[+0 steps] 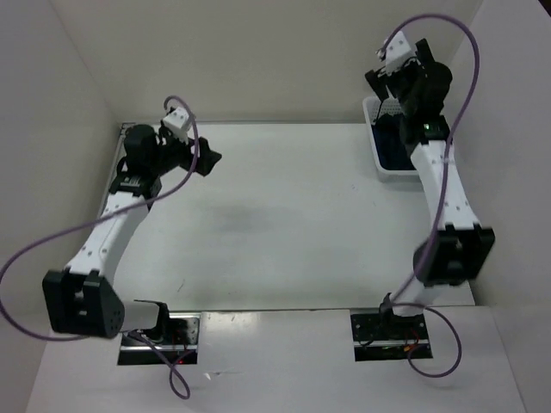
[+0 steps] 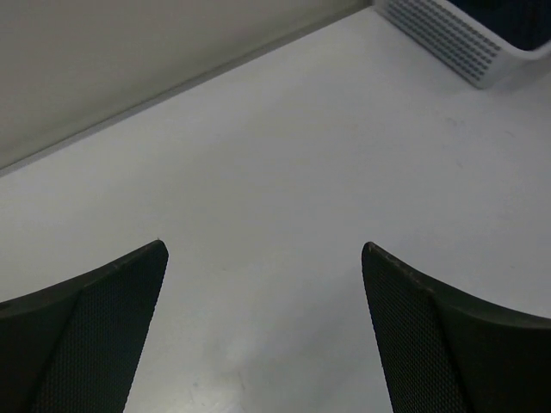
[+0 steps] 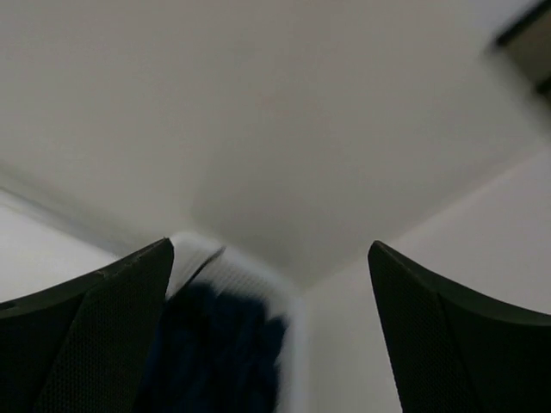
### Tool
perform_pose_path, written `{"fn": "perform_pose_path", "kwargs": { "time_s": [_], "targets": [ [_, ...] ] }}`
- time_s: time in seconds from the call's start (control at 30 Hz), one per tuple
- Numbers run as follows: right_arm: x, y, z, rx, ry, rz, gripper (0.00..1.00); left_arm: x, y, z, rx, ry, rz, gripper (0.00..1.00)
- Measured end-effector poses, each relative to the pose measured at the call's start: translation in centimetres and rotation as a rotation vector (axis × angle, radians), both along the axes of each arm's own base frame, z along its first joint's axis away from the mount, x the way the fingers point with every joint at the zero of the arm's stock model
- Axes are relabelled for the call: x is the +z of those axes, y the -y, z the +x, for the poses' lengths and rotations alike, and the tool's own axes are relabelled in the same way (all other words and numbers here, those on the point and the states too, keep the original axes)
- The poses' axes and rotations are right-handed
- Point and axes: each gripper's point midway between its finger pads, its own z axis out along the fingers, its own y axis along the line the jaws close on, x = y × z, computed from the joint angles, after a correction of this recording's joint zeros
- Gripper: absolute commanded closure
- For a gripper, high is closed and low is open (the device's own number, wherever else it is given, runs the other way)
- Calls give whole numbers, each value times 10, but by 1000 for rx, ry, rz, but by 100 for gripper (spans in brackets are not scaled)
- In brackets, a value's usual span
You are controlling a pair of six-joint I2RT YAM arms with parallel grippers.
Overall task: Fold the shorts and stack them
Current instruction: Grab the shorts from the pile
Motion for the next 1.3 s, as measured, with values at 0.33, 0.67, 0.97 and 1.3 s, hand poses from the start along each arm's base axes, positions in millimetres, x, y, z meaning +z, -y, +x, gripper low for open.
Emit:
{"fn": "perform_pose_path", "kwargs": {
  "time_s": [0.33,0.67,0.97,1.3],
  "targets": [
    [-327,158,130,-606,-744,557,2,-139,10,67,45,-537,97,0],
    [-385,183,89,-752,-892,537,2,-159,41,75,-19,-610,128,0],
    [-411,191,67,-801,-961,460,100,-160,58,80,-50,-602,138,0],
    [-371,179,91,-689,-914,617,100,-159,62,80,-58,-597,140,0]
  ]
}}
